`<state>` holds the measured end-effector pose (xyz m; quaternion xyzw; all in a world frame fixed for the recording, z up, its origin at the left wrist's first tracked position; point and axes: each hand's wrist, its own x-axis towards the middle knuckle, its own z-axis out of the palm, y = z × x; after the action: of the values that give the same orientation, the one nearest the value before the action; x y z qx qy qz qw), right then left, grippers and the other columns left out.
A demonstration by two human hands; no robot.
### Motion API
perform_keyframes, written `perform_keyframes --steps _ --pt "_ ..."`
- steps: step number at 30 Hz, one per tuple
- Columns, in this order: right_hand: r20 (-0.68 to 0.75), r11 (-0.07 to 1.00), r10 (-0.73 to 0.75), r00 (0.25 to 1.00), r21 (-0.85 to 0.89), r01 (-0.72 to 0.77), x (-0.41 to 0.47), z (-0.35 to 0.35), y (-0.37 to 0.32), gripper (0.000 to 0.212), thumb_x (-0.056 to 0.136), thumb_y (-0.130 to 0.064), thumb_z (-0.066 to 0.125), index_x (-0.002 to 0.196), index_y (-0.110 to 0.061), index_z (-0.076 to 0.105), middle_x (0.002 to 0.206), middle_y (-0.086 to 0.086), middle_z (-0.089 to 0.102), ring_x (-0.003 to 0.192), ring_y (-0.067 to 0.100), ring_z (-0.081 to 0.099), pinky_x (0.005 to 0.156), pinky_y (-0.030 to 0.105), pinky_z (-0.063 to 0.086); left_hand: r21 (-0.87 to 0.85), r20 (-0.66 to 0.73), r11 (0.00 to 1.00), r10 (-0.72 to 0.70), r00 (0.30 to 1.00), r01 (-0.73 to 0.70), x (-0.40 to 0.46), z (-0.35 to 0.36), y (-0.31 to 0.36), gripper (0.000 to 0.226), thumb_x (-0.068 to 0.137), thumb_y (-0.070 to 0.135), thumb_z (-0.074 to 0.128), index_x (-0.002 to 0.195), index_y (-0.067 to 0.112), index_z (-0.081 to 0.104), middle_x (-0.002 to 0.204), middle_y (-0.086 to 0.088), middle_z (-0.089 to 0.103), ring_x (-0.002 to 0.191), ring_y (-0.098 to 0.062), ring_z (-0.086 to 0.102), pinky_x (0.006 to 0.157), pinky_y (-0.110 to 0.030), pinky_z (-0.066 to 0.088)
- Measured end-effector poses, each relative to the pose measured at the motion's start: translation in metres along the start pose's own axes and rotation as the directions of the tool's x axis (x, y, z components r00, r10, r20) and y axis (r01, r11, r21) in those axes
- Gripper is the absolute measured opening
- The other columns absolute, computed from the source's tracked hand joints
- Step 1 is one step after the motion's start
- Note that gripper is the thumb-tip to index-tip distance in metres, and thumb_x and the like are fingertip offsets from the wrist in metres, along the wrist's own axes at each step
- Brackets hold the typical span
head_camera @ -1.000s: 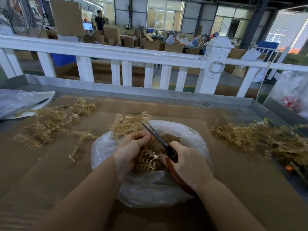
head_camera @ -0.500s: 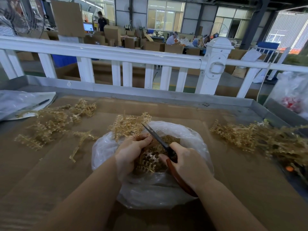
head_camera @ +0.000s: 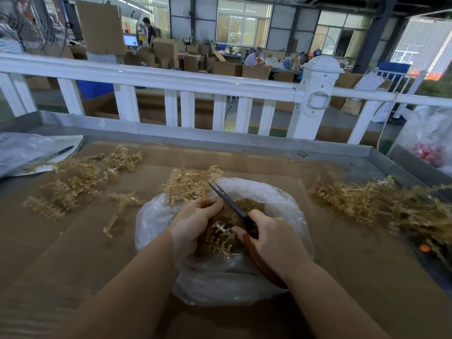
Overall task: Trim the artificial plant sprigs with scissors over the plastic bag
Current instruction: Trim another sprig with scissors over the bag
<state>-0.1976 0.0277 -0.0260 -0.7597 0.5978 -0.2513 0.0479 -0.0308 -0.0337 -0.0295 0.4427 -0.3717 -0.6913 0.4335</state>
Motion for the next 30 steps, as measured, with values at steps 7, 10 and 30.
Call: perform_keyframes --steps 7,10,30 --pt "-0.014 1.000 -0.011 1.000 -0.022 0.011 -0.004 -0.001 -0.003 0.026 0.089 -0.057 0.049 0.093 -0.031 0.046 0.076 -0.012 0.055 0.068 0.003 0.048 0.056 0.010 0.031 0.042 0.019 0.999 0.001 1.000 -0.002 -0.003 0.001 0.002 0.006 0.086 0.013 0.066 0.089 0.009 0.065 0.074 -0.011 0.073 0.065 -0.022 0.071 0.054 -0.029 0.056" --pt "-0.015 1.000 -0.007 1.000 -0.029 0.007 -0.004 -0.001 -0.004 0.027 0.089 -0.057 0.047 0.093 -0.031 0.046 0.077 -0.011 0.056 0.069 0.004 0.048 0.056 0.009 0.030 0.080 0.019 0.997 0.010 1.000 -0.012 -0.004 0.001 0.002 0.009 0.087 0.013 0.066 0.093 0.008 0.064 0.075 -0.010 0.074 0.067 -0.022 0.072 0.060 -0.031 0.057" --pt "-0.022 1.000 0.003 1.000 0.005 -0.003 -0.002 -0.003 -0.004 0.024 0.091 -0.054 0.051 0.086 -0.030 0.047 0.065 -0.015 0.049 0.059 0.001 0.049 0.053 0.011 0.034 0.090 0.020 0.996 -0.025 0.999 0.023 -0.011 0.002 0.006 0.011 0.086 0.016 0.067 0.093 0.009 0.063 0.074 -0.012 0.074 0.066 -0.024 0.072 0.053 -0.029 0.056"
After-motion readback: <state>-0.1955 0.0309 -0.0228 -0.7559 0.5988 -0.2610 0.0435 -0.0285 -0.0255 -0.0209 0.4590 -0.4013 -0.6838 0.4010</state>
